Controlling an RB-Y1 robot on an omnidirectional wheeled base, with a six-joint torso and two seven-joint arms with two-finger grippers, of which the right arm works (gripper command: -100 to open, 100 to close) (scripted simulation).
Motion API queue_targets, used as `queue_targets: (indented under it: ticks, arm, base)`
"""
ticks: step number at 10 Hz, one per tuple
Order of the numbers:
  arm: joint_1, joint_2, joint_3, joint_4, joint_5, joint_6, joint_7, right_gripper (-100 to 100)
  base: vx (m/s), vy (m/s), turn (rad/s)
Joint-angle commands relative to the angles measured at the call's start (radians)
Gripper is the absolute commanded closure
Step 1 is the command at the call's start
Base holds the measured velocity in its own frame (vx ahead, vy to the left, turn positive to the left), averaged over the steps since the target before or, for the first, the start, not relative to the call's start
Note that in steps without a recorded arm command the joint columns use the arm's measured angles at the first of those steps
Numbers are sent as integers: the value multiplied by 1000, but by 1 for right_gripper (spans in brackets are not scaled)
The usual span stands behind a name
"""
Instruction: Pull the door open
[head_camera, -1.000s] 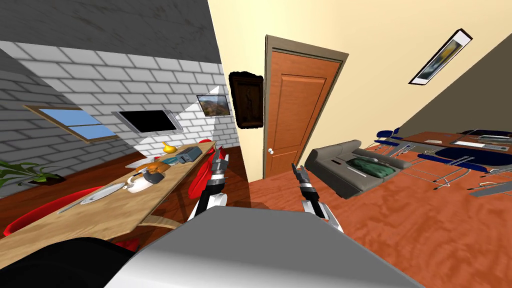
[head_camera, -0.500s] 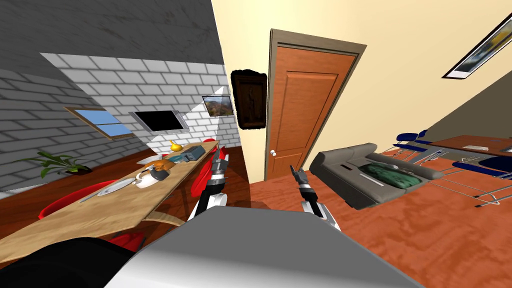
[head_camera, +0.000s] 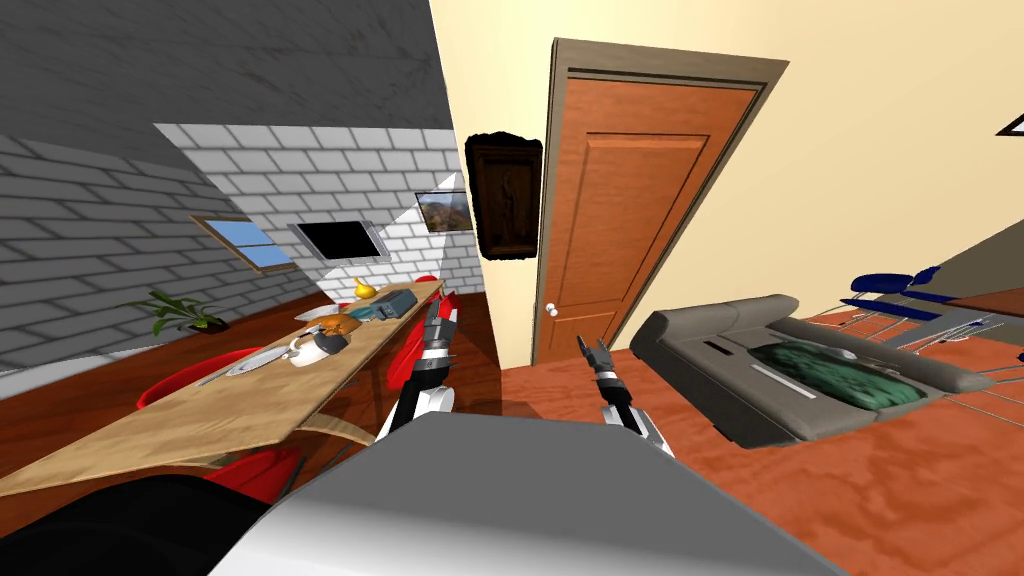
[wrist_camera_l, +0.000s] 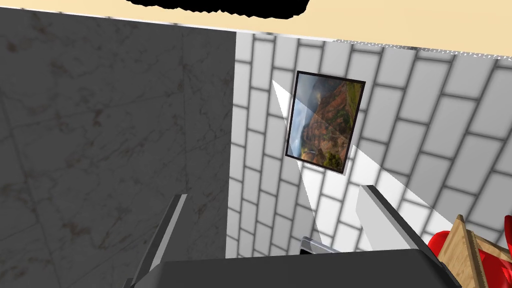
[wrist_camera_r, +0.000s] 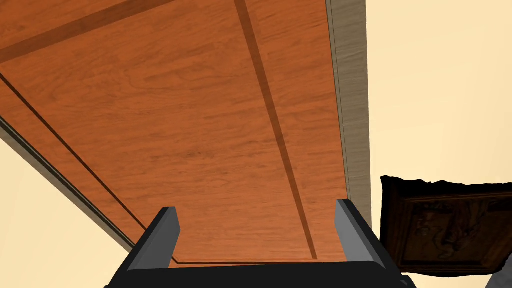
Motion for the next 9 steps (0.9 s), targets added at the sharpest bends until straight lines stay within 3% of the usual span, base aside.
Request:
queue_targets:
  ticks: [1, 9]
  arm:
    - [-12, 3, -10, 39, 20, -5, 32, -100]
    - [-79, 13, -56, 231, 100, -41, 167, -100]
  base:
    - [85, -39, 121]
    - [78, -42, 102]
